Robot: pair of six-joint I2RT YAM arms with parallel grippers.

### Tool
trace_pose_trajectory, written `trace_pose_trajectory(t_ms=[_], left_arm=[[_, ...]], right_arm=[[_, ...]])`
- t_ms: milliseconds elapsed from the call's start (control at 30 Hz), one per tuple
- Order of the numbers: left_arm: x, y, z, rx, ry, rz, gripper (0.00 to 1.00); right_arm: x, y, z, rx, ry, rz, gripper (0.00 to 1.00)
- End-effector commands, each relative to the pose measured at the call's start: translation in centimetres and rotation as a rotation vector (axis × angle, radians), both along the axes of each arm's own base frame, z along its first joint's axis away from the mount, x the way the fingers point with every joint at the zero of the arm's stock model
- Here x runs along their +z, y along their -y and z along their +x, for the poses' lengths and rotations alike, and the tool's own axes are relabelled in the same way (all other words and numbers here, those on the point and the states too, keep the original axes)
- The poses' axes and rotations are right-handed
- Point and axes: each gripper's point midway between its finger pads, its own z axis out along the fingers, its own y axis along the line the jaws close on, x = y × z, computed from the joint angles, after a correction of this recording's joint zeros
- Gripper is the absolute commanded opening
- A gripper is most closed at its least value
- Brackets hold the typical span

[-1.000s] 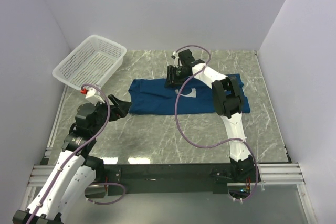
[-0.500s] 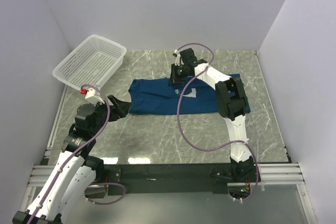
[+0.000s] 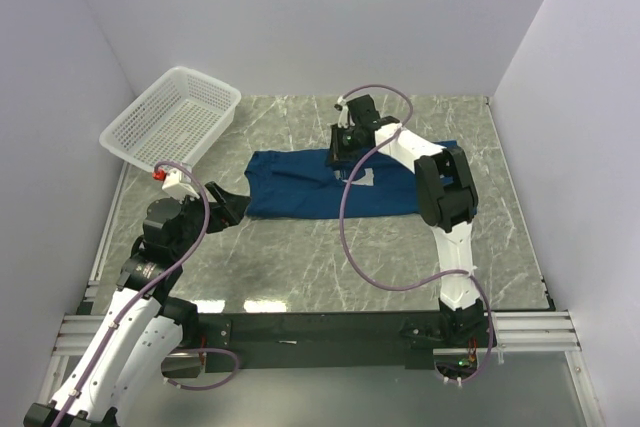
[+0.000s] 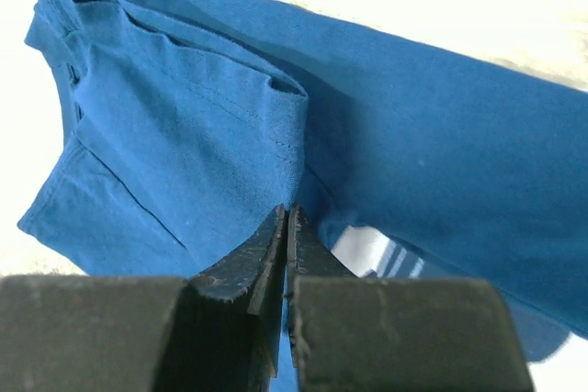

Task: Fold and stack the t-shirts
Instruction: Fold the tshirt

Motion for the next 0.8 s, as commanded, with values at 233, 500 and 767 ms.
trace_pose_trajectory(t_ms=[233, 500, 767], left_arm=[[1.5, 0.4, 0.1, -0.016, 0.04, -0.019, 0.86], [1.5, 0.4, 0.2, -0.021, 0.039, -0.017, 0.86], [1.2, 0.7, 0.3, -0.033, 0.032, -0.018, 0.86]], right_arm=[[3.7, 1.9, 1.4, -0.044, 0.099, 0.022, 0.06], [3.6, 2.7, 1.6, -0.07, 0.098, 0.017, 0.06], [3.9, 3.9, 2.3, -0.114, 0.112, 0.017, 0.08]])
